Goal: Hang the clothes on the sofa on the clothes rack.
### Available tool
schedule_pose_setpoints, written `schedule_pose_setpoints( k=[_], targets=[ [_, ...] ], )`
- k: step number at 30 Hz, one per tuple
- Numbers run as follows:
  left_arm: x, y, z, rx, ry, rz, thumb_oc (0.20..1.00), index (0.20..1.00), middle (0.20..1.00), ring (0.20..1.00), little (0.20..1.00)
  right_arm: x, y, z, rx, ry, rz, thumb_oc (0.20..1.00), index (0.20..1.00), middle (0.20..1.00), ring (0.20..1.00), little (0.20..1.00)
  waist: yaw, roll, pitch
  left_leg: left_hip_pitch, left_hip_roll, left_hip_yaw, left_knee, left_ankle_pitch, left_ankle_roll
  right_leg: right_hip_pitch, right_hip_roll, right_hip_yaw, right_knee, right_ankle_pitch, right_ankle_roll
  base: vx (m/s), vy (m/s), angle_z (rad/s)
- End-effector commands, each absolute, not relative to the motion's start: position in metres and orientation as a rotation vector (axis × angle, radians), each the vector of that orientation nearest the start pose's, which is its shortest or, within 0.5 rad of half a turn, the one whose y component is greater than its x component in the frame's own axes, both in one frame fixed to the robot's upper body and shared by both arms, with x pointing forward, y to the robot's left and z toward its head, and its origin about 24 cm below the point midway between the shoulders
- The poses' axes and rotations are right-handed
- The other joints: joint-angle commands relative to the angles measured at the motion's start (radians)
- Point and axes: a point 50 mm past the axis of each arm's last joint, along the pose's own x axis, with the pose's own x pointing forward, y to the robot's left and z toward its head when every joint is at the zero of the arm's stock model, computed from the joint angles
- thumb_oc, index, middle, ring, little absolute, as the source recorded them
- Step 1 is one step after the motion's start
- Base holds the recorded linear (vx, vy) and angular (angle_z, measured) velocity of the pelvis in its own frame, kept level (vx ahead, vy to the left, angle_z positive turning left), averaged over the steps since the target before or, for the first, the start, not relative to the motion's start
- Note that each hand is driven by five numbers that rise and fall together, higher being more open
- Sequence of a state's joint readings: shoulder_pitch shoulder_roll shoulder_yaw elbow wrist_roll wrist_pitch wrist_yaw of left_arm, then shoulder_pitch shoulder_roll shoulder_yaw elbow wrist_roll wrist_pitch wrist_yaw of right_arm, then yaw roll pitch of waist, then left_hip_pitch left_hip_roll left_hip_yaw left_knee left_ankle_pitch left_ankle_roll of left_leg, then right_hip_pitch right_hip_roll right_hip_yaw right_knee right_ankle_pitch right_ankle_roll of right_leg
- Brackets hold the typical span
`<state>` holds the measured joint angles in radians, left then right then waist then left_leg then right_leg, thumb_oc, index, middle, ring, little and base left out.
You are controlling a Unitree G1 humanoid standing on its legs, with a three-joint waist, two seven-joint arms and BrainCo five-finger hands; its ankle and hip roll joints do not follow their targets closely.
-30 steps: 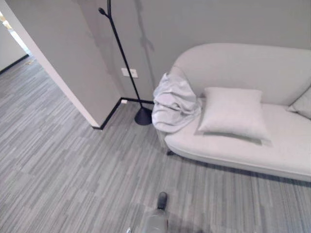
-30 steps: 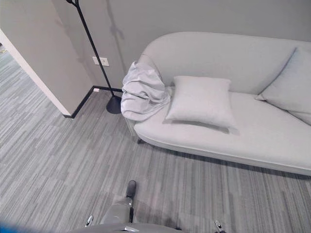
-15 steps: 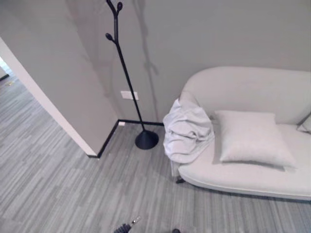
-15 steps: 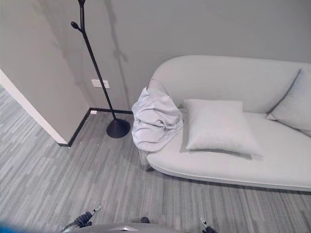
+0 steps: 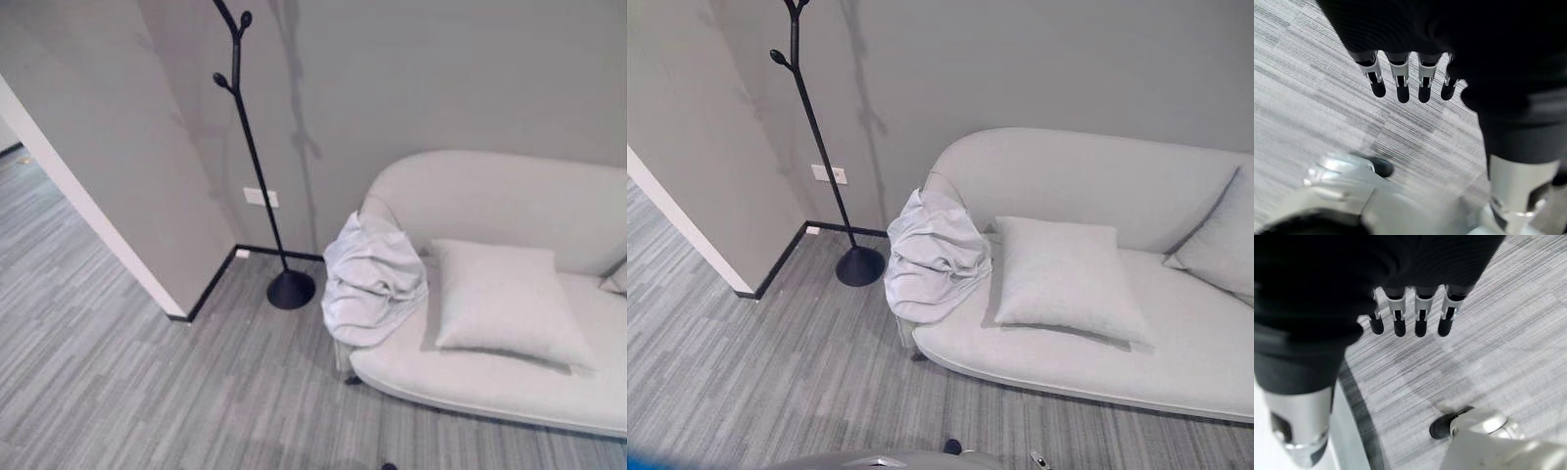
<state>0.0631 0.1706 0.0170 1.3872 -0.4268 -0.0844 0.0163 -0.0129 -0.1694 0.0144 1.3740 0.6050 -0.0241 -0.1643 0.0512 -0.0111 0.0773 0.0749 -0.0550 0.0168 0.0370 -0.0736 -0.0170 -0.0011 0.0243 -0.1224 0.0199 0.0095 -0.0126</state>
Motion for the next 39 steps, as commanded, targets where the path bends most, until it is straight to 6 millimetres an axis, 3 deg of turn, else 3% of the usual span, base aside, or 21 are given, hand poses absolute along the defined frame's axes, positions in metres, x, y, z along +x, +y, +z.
schedule_pose_setpoints(
  k=[1,4,5,8,10,11,12,14,18,20,25,29,32,33,34,35,37,39],
  targets=[
    [0.059,0.215,-0.172,-0.322,1.214,0.559,1.0,1.0,1.0,1.0,1.0,0.113,-0.244,-0.153,0.05,1.106,-0.554,1.0,1.0,1.0,1.0,1.0,0.032,-0.02,0.037,-0.153,-0.019,-0.002,0.289,-0.078,-0.002,0.068,-0.014,0.022,-0.074,0.011,0.085,-0.01,-0.048,0.13],
    [0.067,0.216,-0.171,-0.393,1.156,0.638,1.0,1.0,1.0,1.0,1.0,0.137,-0.25,-0.141,-0.025,1.004,-0.509,1.0,1.0,1.0,1.0,1.0,0.033,-0.027,0.049,-0.248,-0.004,-0.007,0.431,-0.025,-0.001,0.084,-0.023,0.016,-0.074,-0.009,0.062,0.05,-0.006,0.11],
    [0.067,0.216,-0.171,-0.411,1.151,0.655,1.0,1.0,1.0,1.0,1.0,0.143,-0.252,-0.138,-0.018,0.977,-0.514,1.0,1.0,1.0,1.0,1.0,0.034,-0.03,0.051,-0.267,0.012,-0.003,0.425,-0.012,0.002,0.091,-0.031,0.011,-0.076,-0.016,0.061,0.09,0.05,0.14],
    [0.065,0.216,-0.171,-0.449,1.146,0.696,1.0,1.0,1.0,1.0,1.0,0.154,-0.256,-0.13,0.006,0.909,-0.529,1.0,1.0,1.0,1.0,1.0,0.041,-0.036,0.046,-0.258,0.063,-0.007,0.28,0.0,0.004,0.097,-0.051,0.005,-0.078,-0.04,0.072,0.13,0.103,0.11],
    [0.064,0.215,-0.171,-0.454,1.145,0.703,1.0,1.0,1.0,1.0,1.0,0.161,-0.257,-0.125,0.005,0.864,-0.527,1.0,1.0,1.0,1.0,1.0,0.045,-0.019,0.035,-0.245,0.1,-0.048,0.101,0.086,-0.028,0.1,-0.048,0.006,-0.077,-0.061,0.076,0.13,0.138,0.02],
    [0.064,0.215,-0.171,-0.454,1.146,0.703,1.0,1.0,1.0,1.0,1.0,0.16,-0.257,-0.125,0.004,0.865,-0.527,1.0,1.0,1.0,1.0,1.0,0.044,-0.019,0.035,-0.239,0.1,-0.049,0.089,0.092,-0.028,0.101,-0.048,0.005,-0.076,-0.062,0.075,0.18,0.196,0.01],
    [0.065,0.213,-0.171,-0.451,1.141,0.694,1.0,1.0,1.0,1.0,1.0,0.165,-0.258,-0.121,-0.001,0.835,-0.533,1.0,1.0,1.0,1.0,1.0,0.046,-0.002,0.033,-0.268,0.134,-0.08,-0.027,0.161,-0.059,0.115,-0.051,0.013,-0.072,-0.088,0.076,0.2,0.21,-0.01],
    [0.064,0.21,-0.172,-0.45,1.153,0.682,1.0,1.0,1.0,1.0,1.0,0.162,-0.261,-0.121,-0.003,0.838,-0.551,1.0,1.0,1.0,1.0,1.0,0.049,0.003,0.038,-0.314,0.165,-0.099,-0.112,0.192,-0.082,0.141,-0.072,0.023,-0.067,-0.114,0.085,0.23,0.244,0.02],
    [0.061,0.211,-0.173,-0.458,1.162,0.701,1.0,1.0,1.0,1.0,1.0,0.152,-0.261,-0.127,-0.016,0.889,-0.546,1.0,1.0,1.0,1.0,1.0,0.056,0.016,0.036,-0.358,0.206,-0.098,-0.124,0.215,-0.114,0.191,-0.106,0.049,-0.061,-0.14,0.105,0.29,0.327,-0.14],
    [0.058,0.21,-0.173,-0.398,1.193,0.653,1.0,1.0,1.0,1.0,1.0,0.136,-0.257,-0.136,-0.083,0.962,-0.5,1.0,1.0,1.0,1.0,1.0,0.061,0.035,0.006,-0.327,0.245,-0.092,-0.123,0.252,-0.128,0.234,-0.156,0.074,-0.059,-0.149,0.143,0.39,0.54,-0.22],
    [0.076,0.218,-0.169,-0.238,1.161,0.55,1.0,1.0,1.0,1.0,1.0,0.137,-0.254,-0.13,-0.145,0.91,-0.489,1.0,1.0,1.0,1.0,1.0,0.031,0.012,-0.031,-0.282,0.188,-0.041,-0.073,0.223,-0.105,0.191,-0.269,0.084,-0.038,-0.059,0.195,0.21,0.45,-0.27],
    [0.101,0.228,-0.16,-0.141,1.071,0.495,1.0,1.0,1.0,1.0,1.0,0.162,-0.262,-0.106,-0.332,0.765,-0.461,1.0,1.0,1.0,1.0,1.0,0.017,-0.006,-0.034,-0.254,0.118,0.009,-0.075,0.166,-0.051,0.101,-0.346,0.089,0.029,0.086,0.218,0.07,0.362,-0.1],
    [0.095,0.233,-0.16,-0.125,1.083,0.514,1.0,1.0,1.0,1.0,1.0,0.18,-0.263,-0.091,-0.388,0.675,-0.458,1.0,1.0,1.0,1.0,1.0,0.014,0.002,-0.016,-0.23,0.095,0.047,-0.079,0.14,-0.021,0.048,-0.377,0.036,0.081,0.138,0.209,0.01,0.36,-0.16],
    [0.092,0.235,-0.16,-0.122,1.091,0.526,1.0,1.0,1.0,1.0,1.0,0.185,-0.265,-0.086,-0.42,0.645,-0.448,1.0,1.0,1.0,1.0,1.0,0.017,0.005,-0.014,-0.226,0.093,0.055,-0.082,0.136,-0.018,0.042,-0.374,0.011,0.085,0.137,0.205,0.02,0.326,-0.48],
    [0.084,0.237,-0.162,-0.131,1.112,0.553,1.0,1.0,1.0,1.0,1.0,0.19,-0.264,-0.08,-0.414,0.606,-0.451,1.0,1.0,1.0,1.0,1.0,0.011,0.006,-0.012,-0.207,0.08,0.062,-0.097,0.13,-0.008,0.047,-0.327,0.002,0.071,0.088,0.195,0.02,0.219,-0.51],
    [0.084,0.237,-0.162,-0.132,1.112,0.553,1.0,1.0,1.0,1.0,1.0,0.191,-0.264,-0.079,-0.415,0.606,-0.451,1.0,1.0,1.0,1.0,1.0,0.011,0.007,-0.014,-0.21,0.081,0.062,-0.097,0.132,-0.008,0.045,-0.326,0.002,0.07,0.09,0.195,0.06,0.204,-0.41],
    [0.076,0.237,-0.163,-0.139,1.128,0.561,1.0,1.0,1.0,1.0,1.0,0.193,-0.266,-0.072,-0.415,0.56,-0.458,1.0,1.0,1.0,1.0,1.0,0.012,0.009,-0.024,-0.201,0.07,0.069,-0.109,0.126,0.003,0.046,-0.262,0.016,0.033,0.019,0.184,0.07,0.13,-0.11],
    [0.071,0.236,-0.165,-0.137,1.144,0.558,1.0,1.0,1.0,1.0,1.0,0.194,-0.269,-0.066,-0.445,0.531,-0.461,1.0,1.0,1.0,1.0,1.0,0.012,0.012,-0.028,-0.188,0.061,0.074,-0.121,0.12,0.006,0.022,-0.21,0.025,-0.002,-0.005,0.178,0.09,0.084,-0.16]
  ],
)
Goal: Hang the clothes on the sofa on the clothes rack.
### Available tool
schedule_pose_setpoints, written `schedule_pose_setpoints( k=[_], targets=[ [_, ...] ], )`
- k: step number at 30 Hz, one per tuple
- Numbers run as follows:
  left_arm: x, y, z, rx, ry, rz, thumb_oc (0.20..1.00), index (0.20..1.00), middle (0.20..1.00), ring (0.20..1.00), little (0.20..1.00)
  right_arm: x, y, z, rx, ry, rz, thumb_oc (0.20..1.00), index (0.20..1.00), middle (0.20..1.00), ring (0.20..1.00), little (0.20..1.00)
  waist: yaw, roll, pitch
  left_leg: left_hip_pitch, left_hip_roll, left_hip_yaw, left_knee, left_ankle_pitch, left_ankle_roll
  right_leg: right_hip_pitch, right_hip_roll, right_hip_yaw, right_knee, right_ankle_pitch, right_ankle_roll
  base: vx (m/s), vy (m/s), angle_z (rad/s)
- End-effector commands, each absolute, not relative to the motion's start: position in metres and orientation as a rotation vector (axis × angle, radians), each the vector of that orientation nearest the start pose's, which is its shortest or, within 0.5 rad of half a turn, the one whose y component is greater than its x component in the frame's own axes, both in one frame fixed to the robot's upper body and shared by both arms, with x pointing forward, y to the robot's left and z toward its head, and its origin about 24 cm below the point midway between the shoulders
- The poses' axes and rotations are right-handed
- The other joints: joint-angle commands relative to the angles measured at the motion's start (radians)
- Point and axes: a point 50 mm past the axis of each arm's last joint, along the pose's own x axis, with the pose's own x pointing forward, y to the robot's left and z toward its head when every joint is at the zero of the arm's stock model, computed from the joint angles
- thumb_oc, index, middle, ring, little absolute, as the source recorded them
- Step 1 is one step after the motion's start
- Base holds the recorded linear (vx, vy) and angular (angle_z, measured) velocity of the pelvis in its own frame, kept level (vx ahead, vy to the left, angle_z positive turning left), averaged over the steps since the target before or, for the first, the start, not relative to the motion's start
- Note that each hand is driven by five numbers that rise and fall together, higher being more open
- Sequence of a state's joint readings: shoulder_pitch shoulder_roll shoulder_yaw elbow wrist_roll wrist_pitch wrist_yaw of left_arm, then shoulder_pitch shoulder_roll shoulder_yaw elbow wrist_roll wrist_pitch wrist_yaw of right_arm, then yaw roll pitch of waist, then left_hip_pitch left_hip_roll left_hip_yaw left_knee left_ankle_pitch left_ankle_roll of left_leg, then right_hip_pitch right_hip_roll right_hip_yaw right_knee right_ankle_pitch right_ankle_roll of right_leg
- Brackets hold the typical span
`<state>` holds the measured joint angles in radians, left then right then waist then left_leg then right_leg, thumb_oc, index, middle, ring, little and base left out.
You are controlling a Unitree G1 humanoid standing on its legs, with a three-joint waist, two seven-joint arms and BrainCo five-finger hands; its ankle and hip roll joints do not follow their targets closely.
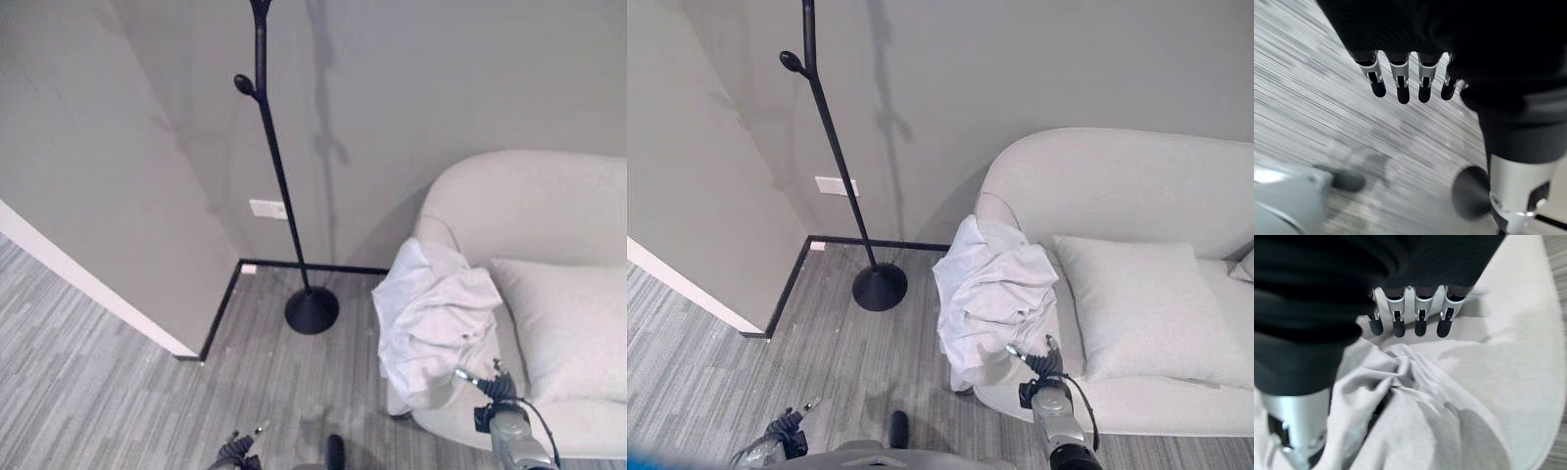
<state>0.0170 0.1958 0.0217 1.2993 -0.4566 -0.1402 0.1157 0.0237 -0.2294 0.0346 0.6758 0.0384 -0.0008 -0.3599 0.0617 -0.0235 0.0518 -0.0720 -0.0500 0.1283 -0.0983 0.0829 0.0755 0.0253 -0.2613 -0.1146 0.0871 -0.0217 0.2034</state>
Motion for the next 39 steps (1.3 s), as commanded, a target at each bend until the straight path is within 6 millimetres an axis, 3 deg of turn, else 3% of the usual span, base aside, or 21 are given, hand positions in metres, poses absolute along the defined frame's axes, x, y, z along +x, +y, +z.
schedule_pose_setpoints(
  k=[1,5,6,8,12,16,20,30,31,39],
  targets=[
    [0.07,0.235,-0.165,-0.136,1.149,0.553,1.0,1.0,1.0,1.0,1.0,0.195,-0.27,-0.064,-0.469,0.517,-0.456,1.0,1.0,1.0,1.0,1.0,-0.001,0.028,0.002,-0.03,0.054,-0.043,0.011,-0.042,-0.086,-0.03,0.103,0.026,-0.075,0.025,-0.043,0.08,0.042,-0.21],
    [0.074,0.224,-0.167,-0.122,1.154,0.498,1.0,1.0,1.0,1.0,1.0,0.2,-0.278,-0.055,-0.595,0.468,-0.438,1.0,1.0,1.0,1.0,1.0,-0.038,0.031,0.061,0.022,0.023,-0.1,0.011,-0.058,-0.079,-0.13,0.217,0.159,-0.095,0.049,-0.046,0.1,0.002,0.19],
    [0.077,0.221,-0.167,-0.111,1.147,0.463,1.0,1.0,1.0,1.0,1.0,0.201,-0.283,-0.051,-0.658,0.45,-0.427,1.0,1.0,1.0,1.0,1.0,-0.04,0.027,0.078,0.036,0.009,-0.121,0.012,-0.058,-0.076,-0.129,0.231,0.191,-0.107,0.064,-0.048,0.1,-0.037,0.45],
    [0.077,0.219,-0.167,-0.106,1.145,0.451,1.0,1.0,1.0,1.0,1.0,0.203,-0.286,-0.049,-0.708,0.443,-0.413,1.0,1.0,1.0,1.0,1.0,-0.038,0.026,0.082,0.042,0.004,-0.129,0.013,-0.059,-0.075,-0.112,0.229,0.192,-0.118,0.069,-0.051,0.06,-0.064,0.49],
    [0.071,0.215,-0.168,-0.101,1.146,0.402,1.0,1.0,1.0,1.0,1.0,0.211,-0.294,-0.044,-0.887,0.431,-0.303,1.0,1.0,1.0,1.0,1.0,-0.014,0.022,0.04,0.073,0.026,-0.147,0.011,-0.074,-0.09,-0.049,0.233,0.145,-0.166,0.076,-0.068,0.15,-0.147,0.21],
    [0.067,0.213,-0.169,-0.083,1.168,0.38,1.0,1.0,1.0,1.0,1.0,0.217,-0.294,-0.044,-0.874,0.431,-0.325,1.0,1.0,1.0,1.0,1.0,-0.01,0.023,0.026,0.086,0.038,-0.168,0.011,-0.076,-0.102,-0.018,0.238,0.108,-0.174,0.062,-0.075,0.14,-0.093,0.33],
    [0.064,0.211,-0.171,-0.087,1.18,0.385,1.0,1.0,1.0,1.0,1.0,0.224,-0.283,-0.047,-0.706,0.428,-0.371,1.0,1.0,1.0,1.0,1.0,-0.005,0.028,0.018,0.082,0.049,-0.191,0.011,-0.071,-0.118,-0.005,0.24,0.067,-0.174,0.041,-0.083,0.12,-0.074,0.35],
    [0.061,0.207,-0.171,-0.048,1.182,0.355,1.0,1.0,1.0,1.0,1.0,0.254,-0.286,-0.032,-0.807,0.368,-0.364,1.0,1.0,1.0,1.0,1.0,0.01,0.06,0.049,0.024,0.047,-0.229,0.011,-0.047,-0.131,-0.052,0.231,0.022,-0.174,0.04,-0.08,0.03,0.003,0.19],
    [0.066,0.206,-0.17,-0.031,1.16,0.349,1.0,1.0,1.0,1.0,1.0,0.269,-0.29,-0.019,-0.834,0.333,-0.393,1.0,1.0,1.0,1.0,1.0,0.022,0.075,0.069,-0.018,0.041,-0.24,0.011,-0.033,-0.133,-0.092,0.227,0.019,-0.174,0.048,-0.078,-0.01,0.024,0.17],
    [0.097,0.197,-0.163,0.03,1.048,0.284,1.0,1.0,1.0,1.0,1.0,0.304,-0.288,0.013,-0.751,0.233,-0.509,1.0,1.0,1.0,1.0,1.0,0.054,0.123,0.114,-0.136,0.017,-0.259,0.011,0.0,-0.137,-0.202,0.218,0.032,-0.174,0.069,-0.074,-0.01,0.039,0.11]
  ],
)
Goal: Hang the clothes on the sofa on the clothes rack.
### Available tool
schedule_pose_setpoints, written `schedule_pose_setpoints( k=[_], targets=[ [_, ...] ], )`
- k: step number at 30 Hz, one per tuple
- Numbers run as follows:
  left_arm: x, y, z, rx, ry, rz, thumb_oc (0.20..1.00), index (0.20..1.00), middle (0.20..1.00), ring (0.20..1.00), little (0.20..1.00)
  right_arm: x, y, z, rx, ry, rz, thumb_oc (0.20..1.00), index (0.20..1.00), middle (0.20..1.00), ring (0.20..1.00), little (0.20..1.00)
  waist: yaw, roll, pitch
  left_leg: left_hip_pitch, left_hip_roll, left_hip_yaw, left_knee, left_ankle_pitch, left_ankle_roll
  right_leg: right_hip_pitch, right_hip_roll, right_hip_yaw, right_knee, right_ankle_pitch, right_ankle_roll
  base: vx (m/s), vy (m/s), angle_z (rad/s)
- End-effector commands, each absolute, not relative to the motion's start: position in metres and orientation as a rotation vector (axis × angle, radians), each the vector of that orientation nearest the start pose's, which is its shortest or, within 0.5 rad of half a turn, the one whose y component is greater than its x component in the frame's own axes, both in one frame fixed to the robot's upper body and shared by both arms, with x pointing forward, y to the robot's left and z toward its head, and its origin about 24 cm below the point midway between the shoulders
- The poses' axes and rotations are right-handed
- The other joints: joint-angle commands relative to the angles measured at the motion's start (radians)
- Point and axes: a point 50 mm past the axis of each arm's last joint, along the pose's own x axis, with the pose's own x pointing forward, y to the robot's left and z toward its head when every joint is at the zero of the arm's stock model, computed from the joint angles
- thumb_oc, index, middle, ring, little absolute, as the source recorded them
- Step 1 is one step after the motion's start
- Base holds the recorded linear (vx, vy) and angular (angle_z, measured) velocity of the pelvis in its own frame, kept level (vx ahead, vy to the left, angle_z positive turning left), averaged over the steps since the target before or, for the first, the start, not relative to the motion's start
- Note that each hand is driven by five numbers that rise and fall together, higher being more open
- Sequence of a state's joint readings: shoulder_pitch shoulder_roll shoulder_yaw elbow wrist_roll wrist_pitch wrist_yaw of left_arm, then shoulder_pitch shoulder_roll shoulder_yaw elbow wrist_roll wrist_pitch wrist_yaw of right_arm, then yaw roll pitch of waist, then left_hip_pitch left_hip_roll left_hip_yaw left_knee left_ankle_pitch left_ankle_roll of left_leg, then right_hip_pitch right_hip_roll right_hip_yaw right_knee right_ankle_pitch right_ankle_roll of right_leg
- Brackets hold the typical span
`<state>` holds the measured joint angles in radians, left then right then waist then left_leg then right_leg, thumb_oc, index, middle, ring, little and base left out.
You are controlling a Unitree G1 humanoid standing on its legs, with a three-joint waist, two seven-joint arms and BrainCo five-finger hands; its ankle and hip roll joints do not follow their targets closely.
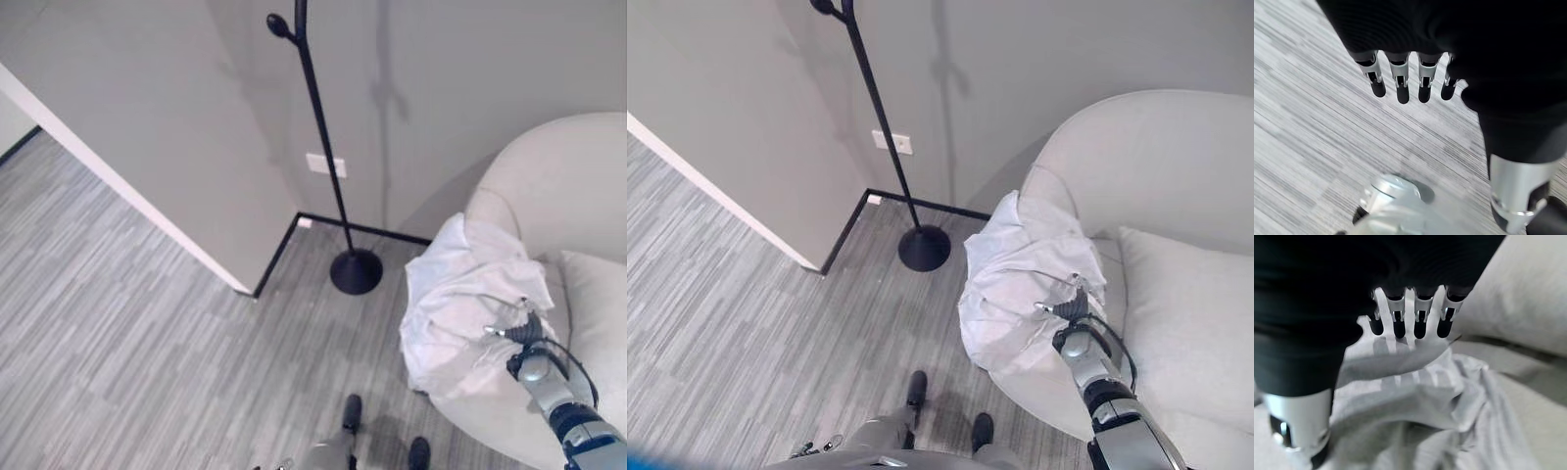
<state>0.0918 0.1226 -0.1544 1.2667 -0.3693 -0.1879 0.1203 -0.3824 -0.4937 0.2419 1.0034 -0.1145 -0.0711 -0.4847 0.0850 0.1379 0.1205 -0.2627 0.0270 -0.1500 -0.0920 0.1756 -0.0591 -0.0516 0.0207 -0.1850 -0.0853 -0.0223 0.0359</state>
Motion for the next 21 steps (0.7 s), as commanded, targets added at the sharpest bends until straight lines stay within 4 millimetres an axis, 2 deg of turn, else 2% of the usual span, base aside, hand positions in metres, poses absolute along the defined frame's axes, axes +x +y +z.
schedule_pose_setpoints(
  k=[1,7,10,16,17,18,21],
  targets=[
    [0.097,0.197,-0.163,0.03,1.048,0.284,1.0,1.0,1.0,1.0,1.0,0.304,-0.288,0.013,-0.751,0.233,-0.51,1.0,1.0,1.0,1.0,1.0,0.031,-0.039,0.045,0.054,-0.06,0.02,0.005,-0.092,-0.002,-0.126,-0.063,0.103,-0.002,0.07,0.094,0.01,0.031,0.0],
    [0.121,0.188,-0.155,0.047,0.942,0.223,1.0,1.0,1.0,1.0,1.0,0.317,-0.272,0.022,-0.665,0.18,-0.508,1.0,1.0,1.0,1.0,1.0,0.055,-0.01,0.069,0.012,-0.073,0.009,0.005,-0.082,0.0,-0.161,-0.067,0.112,-0.002,0.073,0.095,0.0,0.03,-0.01],
    [0.129,0.185,-0.151,0.025,0.905,0.216,1.0,1.0,1.0,1.0,1.0,0.32,-0.263,0.018,-0.603,0.195,-0.497,1.0,1.0,1.0,1.0,1.0,0.068,0.002,0.074,-0.003,-0.081,0.006,0.005,-0.079,0.0,-0.175,-0.069,0.112,-0.002,0.076,0.097,-0.01,0.023,0.01],
    [0.122,0.187,-0.155,0.025,0.947,0.23,1.0,1.0,1.0,1.0,1.0,0.316,-0.224,-0.007,-0.51,0.266,-0.326,1.0,1.0,1.0,1.0,1.0,0.07,0.003,0.083,-0.014,-0.084,0.005,0.005,-0.077,-0.001,-0.182,-0.072,0.109,-0.002,0.077,0.099,0.0,0.0,0.0],
    [0.119,0.188,-0.156,0.03,0.962,0.234,1.0,1.0,1.0,1.0,1.0,0.313,-0.216,-0.013,-0.495,0.283,-0.289,0.438,0.438,0.438,0.438,0.438,0.067,0.0,0.084,-0.013,-0.085,0.006,0.005,-0.077,-0.001,-0.183,-0.071,0.111,-0.002,0.078,0.099,0.0,0.0,0.0],
    [0.117,0.188,-0.157,0.035,0.976,0.236,1.0,1.0,1.0,1.0,1.0,0.31,-0.209,-0.019,-0.478,0.302,-0.255,0.2,0.2,0.2,0.2,0.2,0.065,-0.002,0.085,-0.013,-0.084,0.007,0.005,-0.078,-0.001,-0.183,-0.072,0.112,-0.002,0.078,0.099,0.0,0.0,0.0],
    [0.113,0.188,-0.16,0.037,1.006,0.237,1.0,1.0,1.0,1.0,1.0,0.299,-0.195,-0.038,-0.468,0.381,-0.17,0.2,0.2,0.2,0.2,0.2,0.059,-0.011,0.087,-0.014,-0.084,0.012,0.005,-0.08,-0.001,-0.183,-0.073,0.111,-0.002,0.08,0.099,0.0,0.0,0.0]
  ],
)
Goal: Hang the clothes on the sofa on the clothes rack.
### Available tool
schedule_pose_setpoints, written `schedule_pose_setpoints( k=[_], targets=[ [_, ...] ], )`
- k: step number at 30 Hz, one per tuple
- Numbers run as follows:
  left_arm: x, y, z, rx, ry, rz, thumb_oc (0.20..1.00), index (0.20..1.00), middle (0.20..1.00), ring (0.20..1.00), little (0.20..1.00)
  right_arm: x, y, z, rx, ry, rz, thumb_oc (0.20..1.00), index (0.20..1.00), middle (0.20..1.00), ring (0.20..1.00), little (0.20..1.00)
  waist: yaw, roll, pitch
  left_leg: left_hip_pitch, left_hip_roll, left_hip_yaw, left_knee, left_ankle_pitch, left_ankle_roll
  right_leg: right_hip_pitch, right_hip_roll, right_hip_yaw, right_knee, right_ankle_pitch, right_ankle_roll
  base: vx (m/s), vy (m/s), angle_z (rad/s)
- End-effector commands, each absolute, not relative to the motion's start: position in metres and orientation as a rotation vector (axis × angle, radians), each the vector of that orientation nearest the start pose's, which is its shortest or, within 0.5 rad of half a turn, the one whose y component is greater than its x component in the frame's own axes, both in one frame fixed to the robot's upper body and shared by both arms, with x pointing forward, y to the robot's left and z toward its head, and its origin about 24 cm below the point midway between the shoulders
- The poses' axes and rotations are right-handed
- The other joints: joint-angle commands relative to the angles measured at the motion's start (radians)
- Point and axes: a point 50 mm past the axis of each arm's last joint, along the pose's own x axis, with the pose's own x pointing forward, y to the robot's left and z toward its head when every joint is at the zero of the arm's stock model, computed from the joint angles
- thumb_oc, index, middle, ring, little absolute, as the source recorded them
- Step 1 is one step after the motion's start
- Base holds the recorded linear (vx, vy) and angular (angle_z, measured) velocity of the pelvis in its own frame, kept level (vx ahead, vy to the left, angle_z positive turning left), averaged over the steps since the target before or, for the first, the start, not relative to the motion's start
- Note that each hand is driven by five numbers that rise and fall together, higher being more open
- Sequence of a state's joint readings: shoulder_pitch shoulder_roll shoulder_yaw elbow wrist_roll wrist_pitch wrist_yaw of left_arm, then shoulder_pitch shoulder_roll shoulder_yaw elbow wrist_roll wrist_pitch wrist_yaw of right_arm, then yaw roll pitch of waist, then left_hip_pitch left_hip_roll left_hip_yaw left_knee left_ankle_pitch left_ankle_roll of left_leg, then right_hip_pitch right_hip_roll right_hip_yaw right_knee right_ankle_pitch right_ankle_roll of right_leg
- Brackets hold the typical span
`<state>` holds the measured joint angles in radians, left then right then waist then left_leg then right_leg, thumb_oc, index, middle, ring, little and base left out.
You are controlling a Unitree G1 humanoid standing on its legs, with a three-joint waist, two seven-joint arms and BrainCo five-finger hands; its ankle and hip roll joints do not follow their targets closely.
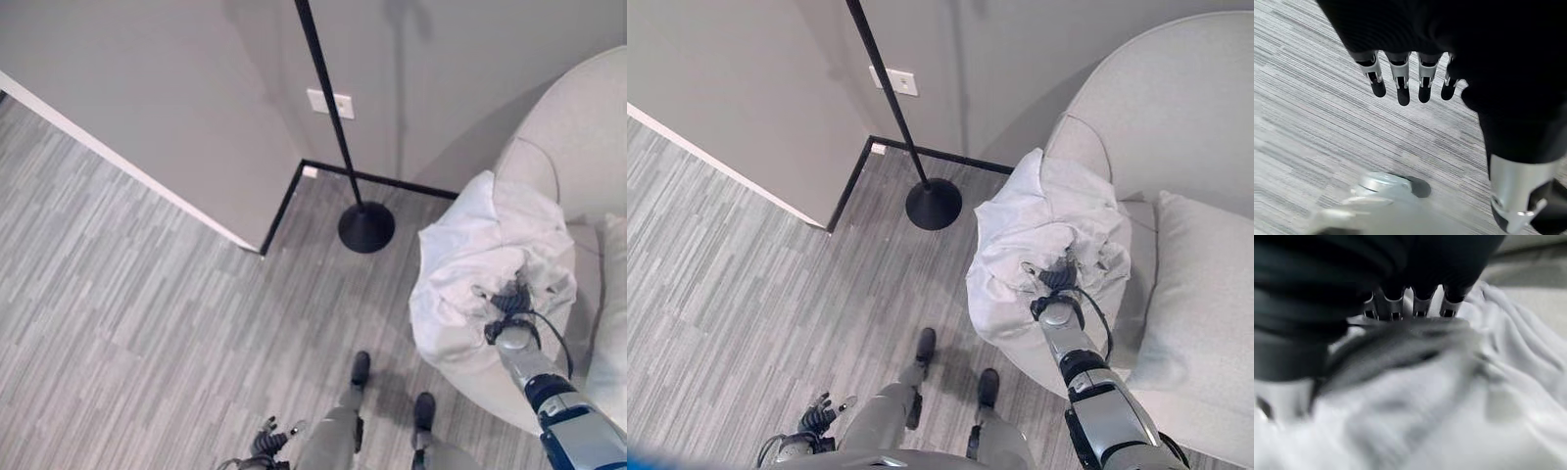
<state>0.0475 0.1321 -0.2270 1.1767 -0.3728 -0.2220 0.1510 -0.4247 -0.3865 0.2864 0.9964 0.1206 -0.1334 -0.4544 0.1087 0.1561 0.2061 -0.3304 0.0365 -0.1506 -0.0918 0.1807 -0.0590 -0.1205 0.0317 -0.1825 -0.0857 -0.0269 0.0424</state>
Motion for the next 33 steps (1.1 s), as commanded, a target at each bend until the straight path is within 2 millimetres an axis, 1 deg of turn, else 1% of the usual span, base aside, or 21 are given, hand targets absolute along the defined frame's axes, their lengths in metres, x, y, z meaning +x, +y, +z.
schedule_pose_setpoints(
  k=[1,2,4,7,9,13,14,16,17,19,20,21,24,25,26,31,32,33],
  targets=[
    [0.114,0.187,-0.159,0.035,1.003,0.23,1.0,1.0,1.0,1.0,1.0,0.292,-0.194,-0.047,-0.464,0.422,-0.159,0.2,0.2,0.2,0.2,0.2,0.032,-0.034,0.002,0.053,-0.093,0.015,0.005,-0.086,-0.001,-0.113,-0.085,0.108,-0.002,0.084,0.093,0.0,0.0,0.0],
    [0.114,0.187,-0.159,0.035,1.003,0.23,1.0,1.0,1.0,1.0,1.0,0.292,-0.194,-0.047,-0.464,0.422,-0.159,0.2,0.2,0.2,0.2,0.2,0.031,-0.034,0.002,0.053,-0.093,0.014,0.005,-0.086,-0.001,-0.113,-0.085,0.108,-0.002,0.084,0.093,0.0,0.0,0.0],
    [0.118,0.186,-0.158,0.034,0.995,0.23,1.0,1.0,1.0,1.0,1.0,0.287,-0.194,-0.053,-0.452,0.452,-0.166,0.2,0.2,0.2,0.2,0.2,0.027,-0.037,0.002,0.055,-0.093,0.017,0.005,-0.088,-0.001,-0.112,-0.086,0.107,-0.002,0.084,0.094,0.0,0.0,0.0],
    [0.123,0.187,-0.157,0.032,0.981,0.238,1.0,1.0,1.0,1.0,1.0,0.28,-0.199,-0.058,-0.421,0.478,-0.199,0.2,0.2,0.2,0.2,0.2,0.018,-0.045,0.0,0.061,-0.091,0.021,0.005,-0.093,-0.001,-0.106,-0.085,0.108,-0.002,0.082,0.096,0.0,0.0,0.0],
    [0.123,0.188,-0.157,0.033,0.986,0.247,1.0,1.0,1.0,1.0,1.0,0.274,-0.204,-0.061,-0.389,0.489,-0.229,0.2,0.2,0.2,0.2,0.2,0.009,-0.054,-0.004,0.071,-0.088,0.026,0.005,-0.1,-0.001,-0.098,-0.085,0.109,-0.002,0.079,0.097,0.0,0.0,0.0],
    [0.123,0.188,-0.157,0.033,0.986,0.247,1.0,1.0,1.0,1.0,1.0,0.274,-0.204,-0.061,-0.389,0.49,-0.229,0.2,0.2,0.2,0.2,0.2,0.01,-0.054,-0.004,0.072,-0.088,0.026,0.005,-0.1,-0.001,-0.098,-0.085,0.109,-0.002,0.079,0.097,0.02,-0.006,0.0],
    [0.112,0.195,-0.161,0.042,1.045,0.278,1.0,1.0,1.0,1.0,1.0,0.262,-0.22,-0.061,-0.289,0.483,-0.324,0.2,0.2,0.2,0.2,0.2,-0.02,-0.085,-0.022,0.119,-0.075,0.05,0.005,-0.125,0.002,-0.059,-0.083,0.116,-0.002,0.071,0.099,0.07,-0.029,0.0],
    [0.11,0.196,-0.162,0.043,1.055,0.284,1.0,1.0,1.0,1.0,1.0,0.26,-0.221,-0.061,-0.272,0.476,-0.334,0.2,0.2,0.2,0.2,0.2,-0.024,-0.09,-0.025,0.128,-0.072,0.055,0.005,-0.13,0.002,-0.051,-0.084,0.117,-0.002,0.069,0.099,0.06,-0.023,-0.01],
    [0.103,0.198,-0.163,0.045,1.082,0.283,1.0,1.0,1.0,1.0,1.0,0.257,-0.227,-0.057,-0.22,0.452,-0.369,0.2,0.2,0.2,0.2,0.2,-0.036,-0.102,-0.038,0.155,-0.064,0.066,0.005,-0.143,0.003,-0.029,-0.084,0.119,-0.002,0.064,0.1,0.05,-0.016,0.0],
    [0.095,0.2,-0.166,0.053,1.115,0.285,1.0,1.0,1.0,1.0,1.0,0.252,-0.234,-0.05,-0.128,0.401,-0.413,0.2,0.2,0.2,0.2,0.2,-0.05,-0.113,-0.059,0.198,-0.055,0.083,0.005,-0.162,0.004,0.006,-0.084,0.126,-0.002,0.057,0.101,0.08,-0.014,-0.04],
    [0.095,0.2,-0.166,0.053,1.116,0.285,1.0,1.0,1.0,1.0,1.0,0.252,-0.234,-0.051,-0.128,0.401,-0.413,0.2,0.2,0.2,0.2,0.2,-0.049,-0.113,-0.057,0.2,-0.055,0.084,0.005,-0.162,0.004,0.008,-0.084,0.127,-0.002,0.057,0.101,0.07,-0.009,-0.13],
    [0.092,0.2,-0.167,0.047,1.129,0.289,1.0,1.0,1.0,1.0,1.0,0.253,-0.236,-0.044,-0.072,0.363,-0.434,0.2,0.2,0.2,0.2,0.2,-0.054,-0.117,-0.07,0.216,-0.052,0.09,0.005,-0.168,0.004,0.023,-0.083,0.13,-0.002,0.054,0.101,0.05,-0.006,-0.18],
    [0.086,0.2,-0.168,0.01,1.141,0.3,1.0,1.0,1.0,1.0,1.0,0.256,-0.239,-0.028,0.003,0.266,-0.44,0.2,0.2,0.2,0.2,0.2,-0.055,-0.125,-0.093,0.257,-0.045,0.106,0.005,-0.184,0.004,0.058,-0.083,0.136,-0.002,0.044,0.1,0.06,-0.01,-0.21],
    [0.085,0.201,-0.168,-0.028,1.141,0.311,1.0,1.0,1.0,1.0,1.0,0.262,-0.24,-0.008,0.027,0.167,-0.411,0.2,0.2,0.2,0.2,0.2,-0.055,-0.132,-0.111,0.281,-0.042,0.113,0.005,-0.191,0.004,0.078,-0.082,0.14,-0.002,0.039,0.099,0.03,-0.015,-0.22],
    [0.085,0.201,-0.168,-0.028,1.141,0.311,1.0,1.0,1.0,1.0,1.0,0.262,-0.24,-0.008,0.027,0.167,-0.411,0.2,0.2,0.2,0.2,0.2,-0.055,-0.132,-0.11,0.281,-0.042,0.113,0.005,-0.191,0.004,0.079,-0.082,0.14,-0.002,0.039,0.099,0.04,-0.02,-0.18],
    [0.09,0.201,-0.166,-0.067,1.112,0.313,1.0,1.0,1.0,1.0,1.0,0.275,-0.24,0.046,0.085,-0.08,-0.352,0.2,0.2,0.2,0.2,0.2,-0.053,-0.144,-0.153,0.328,-0.032,0.127,0.005,-0.205,0.003,0.118,-0.081,0.145,-0.002,0.03,0.097,0.02,-0.013,-0.11],
    [0.094,0.2,-0.165,-0.066,1.089,0.305,1.0,1.0,1.0,1.0,1.0,0.281,-0.239,0.073,0.072,-0.19,-0.326,0.2,0.2,0.2,0.2,0.2,-0.049,-0.147,-0.171,0.343,-0.029,0.128,0.005,-0.208,0.002,0.134,-0.08,0.147,-0.002,0.027,0.095,0.0,0.0,0.0],
    [0.094,0.2,-0.165,-0.066,1.09,0.305,1.0,1.0,1.0,1.0,1.0,0.281,-0.239,0.073,0.072,-0.19,-0.326,0.2,0.2,0.2,0.2,0.2,-0.048,-0.147,-0.17,0.344,-0.029,0.128,0.005,-0.208,0.002,0.135,-0.08,0.147,-0.002,0.027,0.095,0.0,0.0,0.0]
  ],
)
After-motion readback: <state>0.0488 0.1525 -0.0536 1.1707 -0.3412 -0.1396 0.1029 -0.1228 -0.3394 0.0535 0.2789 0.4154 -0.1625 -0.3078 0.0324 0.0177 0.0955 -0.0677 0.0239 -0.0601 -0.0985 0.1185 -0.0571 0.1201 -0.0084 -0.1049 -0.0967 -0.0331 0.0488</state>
